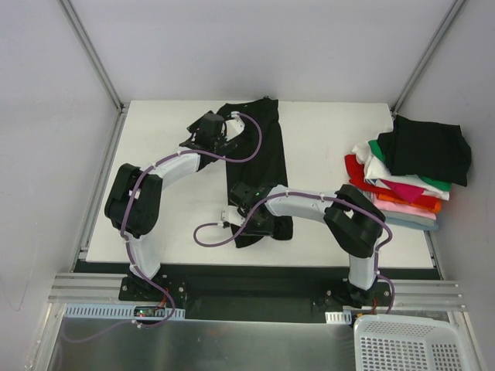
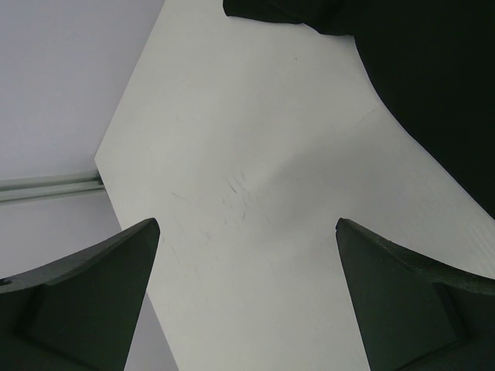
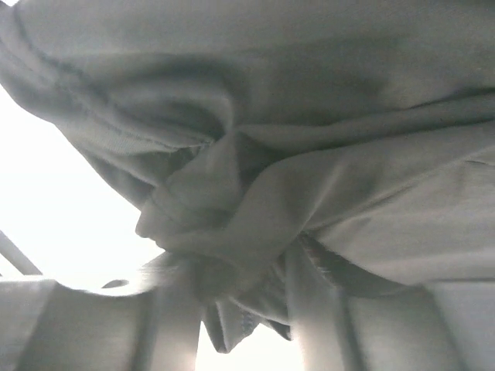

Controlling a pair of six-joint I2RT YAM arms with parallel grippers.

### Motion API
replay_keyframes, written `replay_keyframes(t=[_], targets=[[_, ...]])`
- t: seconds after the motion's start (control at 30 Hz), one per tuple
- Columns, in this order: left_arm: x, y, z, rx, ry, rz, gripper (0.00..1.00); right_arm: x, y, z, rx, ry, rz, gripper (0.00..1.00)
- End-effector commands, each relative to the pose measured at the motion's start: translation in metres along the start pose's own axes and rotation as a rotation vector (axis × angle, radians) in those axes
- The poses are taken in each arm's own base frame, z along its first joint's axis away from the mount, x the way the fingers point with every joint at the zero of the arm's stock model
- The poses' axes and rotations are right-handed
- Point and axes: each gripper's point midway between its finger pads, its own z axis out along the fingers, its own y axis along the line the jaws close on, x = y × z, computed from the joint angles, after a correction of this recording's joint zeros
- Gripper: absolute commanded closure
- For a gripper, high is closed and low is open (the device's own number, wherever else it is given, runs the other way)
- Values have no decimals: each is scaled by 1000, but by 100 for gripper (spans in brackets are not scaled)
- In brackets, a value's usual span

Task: Fold and stack the t-shirts
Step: Fold the tshirt

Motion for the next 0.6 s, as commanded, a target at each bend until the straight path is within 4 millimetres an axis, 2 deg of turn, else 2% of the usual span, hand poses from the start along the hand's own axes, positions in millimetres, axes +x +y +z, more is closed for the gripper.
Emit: replay_keyframes(t=[0.0, 0.27, 0.4, 0.57], targets=[[-16, 17, -17, -48, -48, -14, 1, 42, 10, 42, -72, 160, -19, 62], [-14, 15, -18, -44, -44, -16, 1, 42, 9, 39, -73, 165, -7, 91], [-9, 10, -17, -36, -36, -17, 1, 41, 13, 31, -70, 165, -8, 96], [-6, 7, -13, -37, -29, -12, 1, 43, 33, 18, -88, 177, -51, 99]])
